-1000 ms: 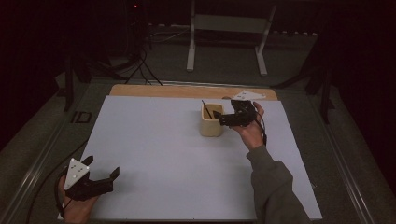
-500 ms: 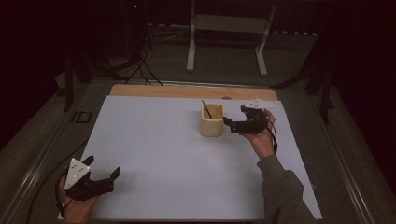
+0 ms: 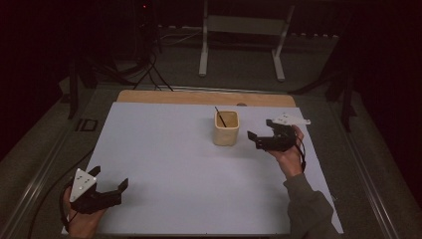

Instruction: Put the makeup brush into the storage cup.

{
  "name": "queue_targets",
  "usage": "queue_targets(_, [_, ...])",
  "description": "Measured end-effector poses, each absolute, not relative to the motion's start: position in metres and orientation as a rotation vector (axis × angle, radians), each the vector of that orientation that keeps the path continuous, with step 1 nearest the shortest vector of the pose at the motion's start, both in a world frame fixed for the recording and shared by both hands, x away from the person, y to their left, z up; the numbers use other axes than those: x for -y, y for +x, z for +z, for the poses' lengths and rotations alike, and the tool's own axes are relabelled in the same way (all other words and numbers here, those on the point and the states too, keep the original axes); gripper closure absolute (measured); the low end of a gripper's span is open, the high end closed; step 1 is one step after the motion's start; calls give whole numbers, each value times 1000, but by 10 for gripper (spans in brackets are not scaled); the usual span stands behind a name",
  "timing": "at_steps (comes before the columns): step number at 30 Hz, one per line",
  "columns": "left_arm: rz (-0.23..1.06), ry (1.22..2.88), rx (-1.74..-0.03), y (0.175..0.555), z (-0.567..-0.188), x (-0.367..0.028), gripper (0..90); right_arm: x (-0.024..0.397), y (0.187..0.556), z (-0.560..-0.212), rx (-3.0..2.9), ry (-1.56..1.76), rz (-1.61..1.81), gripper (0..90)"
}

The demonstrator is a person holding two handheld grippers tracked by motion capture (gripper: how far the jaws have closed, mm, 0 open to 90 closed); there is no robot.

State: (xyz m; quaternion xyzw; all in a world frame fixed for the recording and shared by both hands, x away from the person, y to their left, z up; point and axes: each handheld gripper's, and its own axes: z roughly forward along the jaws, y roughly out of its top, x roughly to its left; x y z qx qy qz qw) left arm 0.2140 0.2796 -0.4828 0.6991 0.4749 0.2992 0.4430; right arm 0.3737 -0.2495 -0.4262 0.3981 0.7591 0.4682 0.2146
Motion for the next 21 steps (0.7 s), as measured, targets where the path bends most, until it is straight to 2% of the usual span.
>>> queue_targets(21, [744, 1737, -1176, 214, -483, -279, 14, 288, 337, -458, -2105, 1158, 1292, 100])
